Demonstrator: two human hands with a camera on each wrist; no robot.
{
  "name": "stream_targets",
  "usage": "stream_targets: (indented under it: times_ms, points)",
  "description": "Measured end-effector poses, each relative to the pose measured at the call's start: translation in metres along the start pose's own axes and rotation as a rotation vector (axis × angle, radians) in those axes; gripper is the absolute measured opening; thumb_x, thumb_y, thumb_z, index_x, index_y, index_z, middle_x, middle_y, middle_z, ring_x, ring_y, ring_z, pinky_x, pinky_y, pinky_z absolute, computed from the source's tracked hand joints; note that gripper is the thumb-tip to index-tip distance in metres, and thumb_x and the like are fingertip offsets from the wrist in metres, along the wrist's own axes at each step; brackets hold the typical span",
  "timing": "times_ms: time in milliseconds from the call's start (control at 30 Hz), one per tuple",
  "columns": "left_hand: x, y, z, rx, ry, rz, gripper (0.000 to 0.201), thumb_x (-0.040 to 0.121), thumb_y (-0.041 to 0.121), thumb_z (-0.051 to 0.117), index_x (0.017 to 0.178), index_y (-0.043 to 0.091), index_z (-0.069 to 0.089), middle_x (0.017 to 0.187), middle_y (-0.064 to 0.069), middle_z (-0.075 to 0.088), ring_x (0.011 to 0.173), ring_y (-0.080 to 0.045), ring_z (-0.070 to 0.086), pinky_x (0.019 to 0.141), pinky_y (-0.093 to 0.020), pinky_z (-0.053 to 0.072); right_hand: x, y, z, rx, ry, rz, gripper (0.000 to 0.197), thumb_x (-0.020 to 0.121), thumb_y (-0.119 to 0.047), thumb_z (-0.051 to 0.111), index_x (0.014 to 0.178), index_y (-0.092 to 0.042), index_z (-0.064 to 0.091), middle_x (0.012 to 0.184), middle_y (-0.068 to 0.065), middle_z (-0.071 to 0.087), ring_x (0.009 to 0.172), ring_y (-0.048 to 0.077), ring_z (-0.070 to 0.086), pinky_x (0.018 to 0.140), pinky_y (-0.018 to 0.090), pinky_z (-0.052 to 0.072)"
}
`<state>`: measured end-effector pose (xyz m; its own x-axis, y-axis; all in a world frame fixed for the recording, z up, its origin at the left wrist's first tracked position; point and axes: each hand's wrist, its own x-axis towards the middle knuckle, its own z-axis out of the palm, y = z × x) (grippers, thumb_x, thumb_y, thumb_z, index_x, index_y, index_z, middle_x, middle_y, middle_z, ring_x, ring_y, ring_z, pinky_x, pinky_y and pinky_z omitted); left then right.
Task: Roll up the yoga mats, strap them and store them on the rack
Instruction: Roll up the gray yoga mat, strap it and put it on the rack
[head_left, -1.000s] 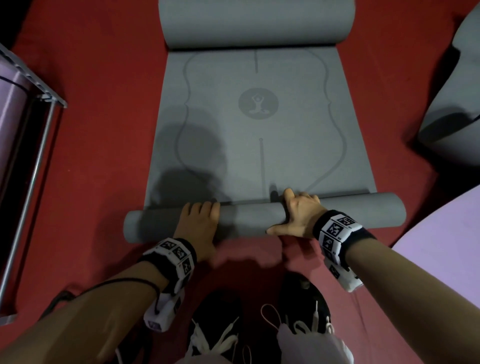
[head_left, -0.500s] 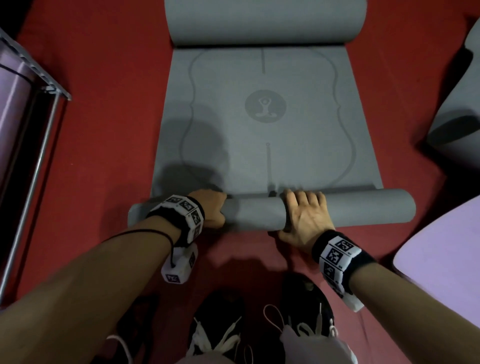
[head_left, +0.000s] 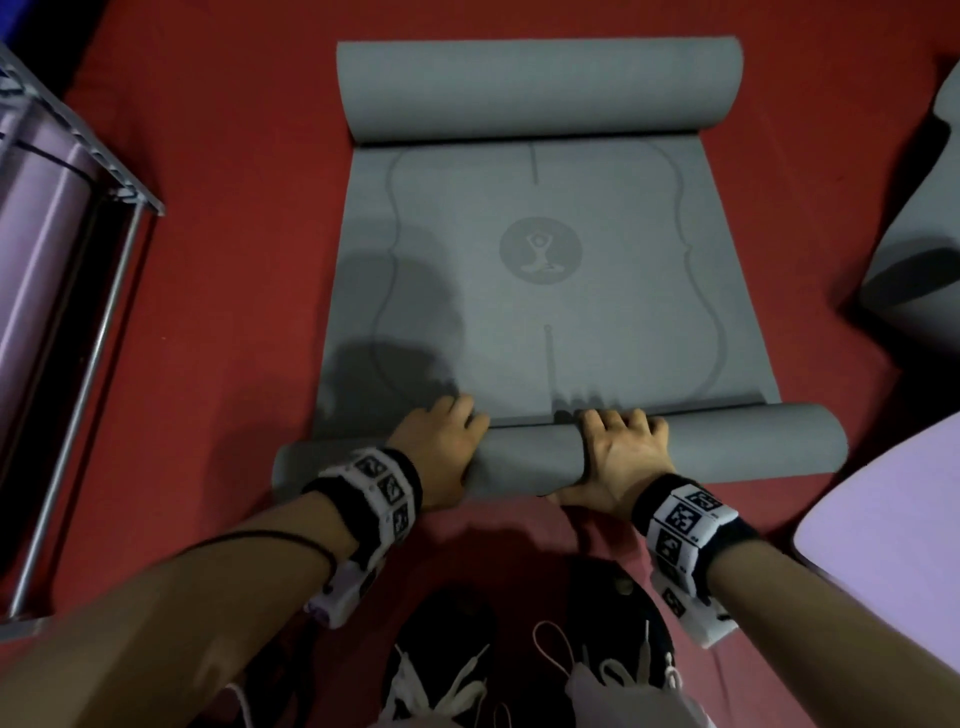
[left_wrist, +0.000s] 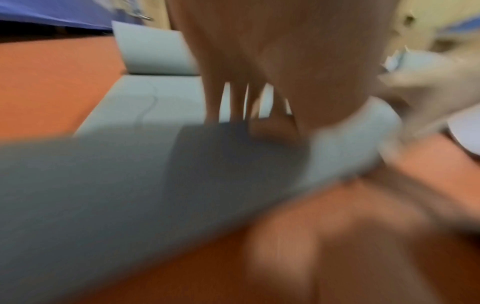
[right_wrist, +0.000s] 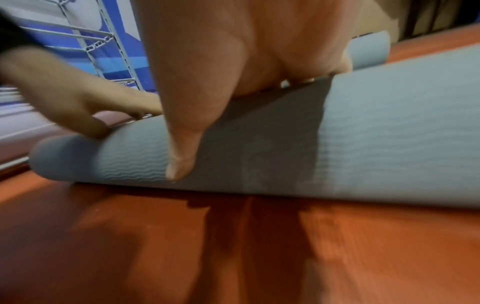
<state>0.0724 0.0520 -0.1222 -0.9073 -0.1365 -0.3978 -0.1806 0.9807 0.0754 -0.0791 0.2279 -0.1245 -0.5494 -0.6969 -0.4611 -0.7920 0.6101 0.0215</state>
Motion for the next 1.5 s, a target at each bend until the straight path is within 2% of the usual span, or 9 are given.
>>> stream_targets:
  times_ms: [133,267,467,633,733,867,1267,1367,1500]
  points:
    - [-0.022,0.000,0.017,0.017,0.003,-0.045,0.079,0.061,0.037,0.062,0.134,0.007,0.051,0.124,-0.016,0.057,0.103,-0.032,0.057,0.083,-0.039,0.049,0.007,0.004,-0.007,0.056,-0.050,0.008,0.101,0.050,-0.083,0.068,0.118,-0.019,0.034,0.125,0.003,0.054,0.118,0.028,0.045,0.100,0.047,0.030]
    - [-0.024,0.003,0.019,-0.027,-0.096,-0.095,0.106,0.067,0.058,0.041,0.153,0.009,0.005,0.151,-0.014,0.027,0.135,-0.032,0.032,0.115,-0.049,0.019,0.013,0.005,-0.010,0.062,-0.071,-0.002,0.100,0.047,-0.084,0.069,0.114,-0.018,0.034,0.123,0.004,0.056,0.118,0.028,0.046,0.099,0.046,0.030]
    - [-0.006,0.005,0.005,-0.069,-0.179,-0.305,0.099,0.075,0.036,0.067,0.152,0.029,0.005,0.150,-0.006,0.027,0.133,-0.036,0.030,0.110,-0.066,0.015,0.021,0.009,-0.019,0.067,-0.046,-0.081,0.104,0.055,-0.084,0.066,0.128,-0.015,0.038,0.133,0.006,0.050,0.124,0.028,0.046,0.107,0.040,0.029]
    - [0.004,0.005,0.004,-0.133,-0.136,-0.355,0.081,0.076,0.037,0.061,0.146,0.032,0.021,0.138,-0.008,0.041,0.120,-0.036,0.042,0.104,-0.052,0.030,0.013,0.009,-0.013,-0.114,0.101,-0.126,0.116,0.057,-0.091,0.016,0.143,-0.020,0.044,0.134,0.011,0.049,0.122,0.034,0.043,0.105,0.051,0.032]
    - [0.014,-0.009,-0.009,-0.198,-0.197,-0.312,0.071,0.074,0.034,0.057,0.140,0.030,0.030,0.128,-0.009,0.049,0.113,-0.036,0.050,0.097,-0.043,0.038,0.005,0.006,-0.001,-0.090,0.266,-0.168,0.096,0.071,-0.081,0.034,0.135,-0.012,0.056,0.110,0.012,0.061,0.099,0.034,0.056,0.087,0.048,0.046]
    - [0.022,-0.014,-0.025,-0.268,-0.247,-0.297,0.060,0.073,0.028,0.052,0.132,0.026,0.041,0.116,-0.007,0.060,0.103,-0.033,0.060,0.089,-0.039,0.050,0.007,0.001,0.013,-0.151,0.252,-0.135,0.116,0.050,-0.078,0.070,0.138,-0.007,0.048,0.124,0.014,0.057,0.114,0.035,0.052,0.103,0.052,0.038]
    - [0.025,-0.009,-0.032,-0.484,-0.678,-0.221,0.082,0.069,0.012,0.064,0.146,0.015,0.035,0.128,-0.013,0.052,0.101,-0.029,0.055,0.063,-0.023,0.049,-0.009,-0.001,0.017,-0.069,0.091,-0.109,0.088,0.059,-0.059,0.074,0.134,-0.025,0.045,0.121,0.004,0.058,0.110,0.031,0.052,0.103,0.045,0.030]
    - [0.014,0.005,-0.026,-0.135,-0.526,-0.208,0.068,0.083,0.025,0.057,0.144,0.013,0.030,0.147,-0.015,0.028,0.121,-0.038,0.044,0.093,-0.040,0.047,-0.004,0.001,0.009,-0.082,0.023,-0.110,0.092,0.058,-0.064,0.073,0.135,-0.026,0.040,0.126,0.003,0.054,0.115,0.031,0.049,0.102,0.043,0.030]
    - [0.006,0.017,-0.021,0.066,-0.234,-0.132,0.065,0.080,0.032,0.062,0.135,0.014,0.031,0.136,-0.011,0.035,0.115,-0.035,0.045,0.090,-0.043,0.040,0.020,0.006,-0.013,-0.013,-0.116,-0.136,0.096,0.053,-0.065,0.080,0.129,-0.025,0.039,0.126,0.003,0.057,0.118,0.030,0.053,0.099,0.041,0.037]
